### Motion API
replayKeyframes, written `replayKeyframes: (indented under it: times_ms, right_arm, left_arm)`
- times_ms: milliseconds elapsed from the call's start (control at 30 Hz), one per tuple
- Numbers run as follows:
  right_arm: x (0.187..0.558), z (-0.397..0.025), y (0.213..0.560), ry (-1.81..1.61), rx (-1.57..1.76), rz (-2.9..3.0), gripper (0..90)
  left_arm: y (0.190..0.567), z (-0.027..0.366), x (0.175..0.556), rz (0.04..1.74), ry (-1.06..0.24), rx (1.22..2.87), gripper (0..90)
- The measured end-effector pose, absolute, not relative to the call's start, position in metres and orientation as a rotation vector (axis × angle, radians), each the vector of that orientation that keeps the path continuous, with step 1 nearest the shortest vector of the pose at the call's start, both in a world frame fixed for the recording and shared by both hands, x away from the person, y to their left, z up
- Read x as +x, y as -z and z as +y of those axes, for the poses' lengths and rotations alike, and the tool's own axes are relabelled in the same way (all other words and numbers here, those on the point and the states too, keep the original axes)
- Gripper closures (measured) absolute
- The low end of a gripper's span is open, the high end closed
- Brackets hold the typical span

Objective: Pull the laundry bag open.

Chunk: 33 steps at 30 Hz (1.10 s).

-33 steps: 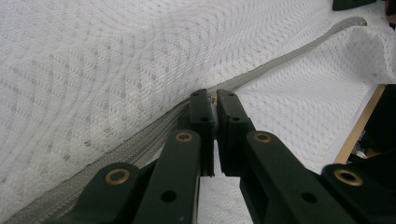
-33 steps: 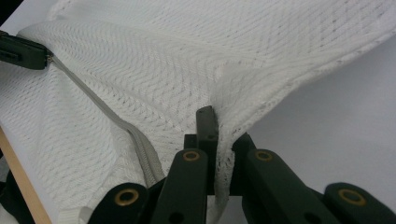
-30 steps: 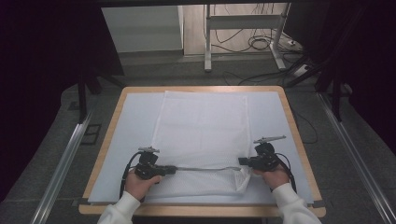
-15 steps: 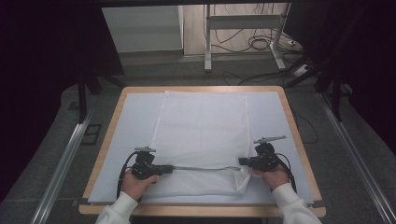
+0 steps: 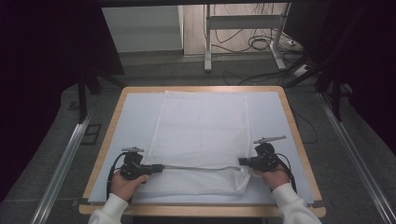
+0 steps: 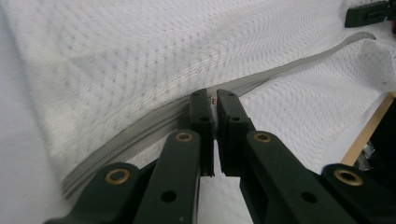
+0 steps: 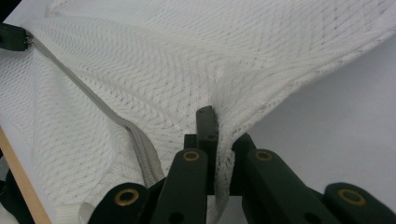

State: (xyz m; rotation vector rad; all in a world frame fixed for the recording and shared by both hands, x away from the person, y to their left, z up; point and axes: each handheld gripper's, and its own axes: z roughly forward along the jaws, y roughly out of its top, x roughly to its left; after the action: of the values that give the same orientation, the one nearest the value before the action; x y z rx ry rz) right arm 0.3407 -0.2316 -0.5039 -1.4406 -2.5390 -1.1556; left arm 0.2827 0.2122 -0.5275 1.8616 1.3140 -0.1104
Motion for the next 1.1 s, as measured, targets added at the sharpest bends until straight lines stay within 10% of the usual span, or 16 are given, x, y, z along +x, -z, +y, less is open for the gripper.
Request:
replayKeyframes:
  times_ms: [1100]
  right_arm:
    - [0.343, -0.237, 0.508, 1.143, -1.439, -2.543, 87.5]
  left_arm:
    - [0.539, 0.271, 0.274, 1.41, 0.079, 1.837, 86.6]
